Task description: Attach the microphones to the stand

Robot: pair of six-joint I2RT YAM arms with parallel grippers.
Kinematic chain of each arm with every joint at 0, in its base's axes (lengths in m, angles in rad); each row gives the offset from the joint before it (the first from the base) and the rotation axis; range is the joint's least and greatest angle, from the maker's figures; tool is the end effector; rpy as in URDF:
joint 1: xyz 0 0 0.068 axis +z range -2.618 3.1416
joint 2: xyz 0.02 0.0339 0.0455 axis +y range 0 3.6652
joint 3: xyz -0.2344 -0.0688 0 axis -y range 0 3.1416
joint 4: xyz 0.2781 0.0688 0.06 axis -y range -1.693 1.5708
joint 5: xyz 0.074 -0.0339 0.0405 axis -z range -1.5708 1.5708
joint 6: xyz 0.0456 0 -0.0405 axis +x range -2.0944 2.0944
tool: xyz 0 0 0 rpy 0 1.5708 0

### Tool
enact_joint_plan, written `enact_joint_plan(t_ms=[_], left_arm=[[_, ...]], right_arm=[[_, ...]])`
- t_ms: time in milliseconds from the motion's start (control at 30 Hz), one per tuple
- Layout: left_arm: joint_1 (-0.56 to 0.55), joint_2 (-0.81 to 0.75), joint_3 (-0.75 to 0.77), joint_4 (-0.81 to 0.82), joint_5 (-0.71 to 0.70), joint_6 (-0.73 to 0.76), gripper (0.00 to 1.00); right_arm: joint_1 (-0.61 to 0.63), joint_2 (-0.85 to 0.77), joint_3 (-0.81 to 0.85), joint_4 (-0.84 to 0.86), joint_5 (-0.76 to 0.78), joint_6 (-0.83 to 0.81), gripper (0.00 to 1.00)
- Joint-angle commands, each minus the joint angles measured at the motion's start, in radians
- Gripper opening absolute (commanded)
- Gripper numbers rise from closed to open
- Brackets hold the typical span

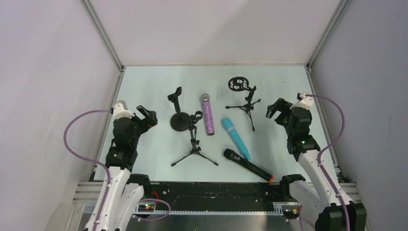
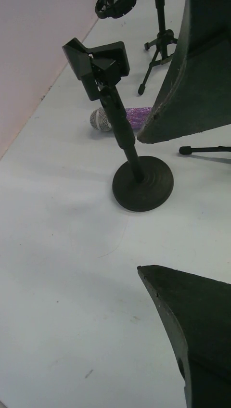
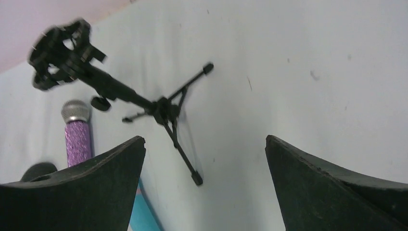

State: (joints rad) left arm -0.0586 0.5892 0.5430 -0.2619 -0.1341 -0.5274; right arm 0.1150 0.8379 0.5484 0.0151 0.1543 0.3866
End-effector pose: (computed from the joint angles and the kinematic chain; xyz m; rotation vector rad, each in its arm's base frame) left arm 0.2193 -0.0068 0.2547 -0.5273 1.8101 -0.2766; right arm 0.2605 0.0230 0.2336 0.3566 1.8122 0.2085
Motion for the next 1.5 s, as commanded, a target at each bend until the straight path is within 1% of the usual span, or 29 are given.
enact_joint_plan(t_ms=[0, 100, 167, 233, 300, 500, 633, 767, 900, 1033, 1133, 1300, 1467], left_arm=[[0.004, -0.022, 0.004, -0.041, 0.013, -0.051, 1.0], [0.004, -0.026, -0.005, -0.049, 0.002, -0.076, 1.0], [0.006, -0.02, -0.002, -0.057, 0.035, -0.085, 1.0], [0.005, -0.006, 0.001, -0.06, 0.074, -0.092, 1.0], [0.007, 0.021, 0.018, -0.068, 0.134, -0.068, 1.0], [0.006, 0.059, 0.073, -0.098, 0.225, 0.012, 1.0], [0.006, 0.067, 0.107, -0.148, 0.229, 0.034, 1.0], [0.007, 0.052, 0.118, -0.182, 0.239, 0.065, 1.0], [0.007, 0.056, 0.132, -0.227, 0.237, 0.141, 1.0], [0.007, 0.089, 0.154, -0.284, 0.216, 0.209, 1.0], [0.007, 0.134, 0.175, -0.304, 0.24, 0.237, 1.0], [0.007, 0.19, 0.186, -0.319, 0.278, 0.241, 1.0], [0.007, 0.218, 0.179, -0.319, 0.277, 0.218, 1.0]], right_arm=[[-0.015, -0.044, 0.06, -0.197, -0.048, 0.083, 1.0], [-0.04, -0.067, 0.061, -0.255, -0.095, 0.125, 1.0], [-0.069, -0.07, 0.061, -0.271, -0.203, 0.135, 1.0], [-0.09, -0.062, 0.062, -0.281, -0.261, 0.131, 1.0], [-0.097, -0.051, 0.064, -0.293, -0.298, 0.112, 1.0], [-0.095, -0.019, 0.068, -0.319, -0.348, 0.058, 1.0], [-0.068, -0.006, 0.068, -0.329, -0.362, 0.023, 1.0], [-0.021, 0.007, 0.069, -0.336, -0.368, -0.008, 1.0], [0.055, 0.043, 0.091, -0.382, -0.347, -0.047, 1.0], [0.173, 0.067, 0.107, -0.412, -0.288, -0.066, 1.0], [0.262, 0.078, 0.111, -0.427, -0.253, -0.063, 1.0], [0.369, 0.114, 0.118, -0.433, -0.198, -0.052, 1.0], [0.424, 0.154, 0.123, -0.414, -0.189, -0.048, 1.0]])
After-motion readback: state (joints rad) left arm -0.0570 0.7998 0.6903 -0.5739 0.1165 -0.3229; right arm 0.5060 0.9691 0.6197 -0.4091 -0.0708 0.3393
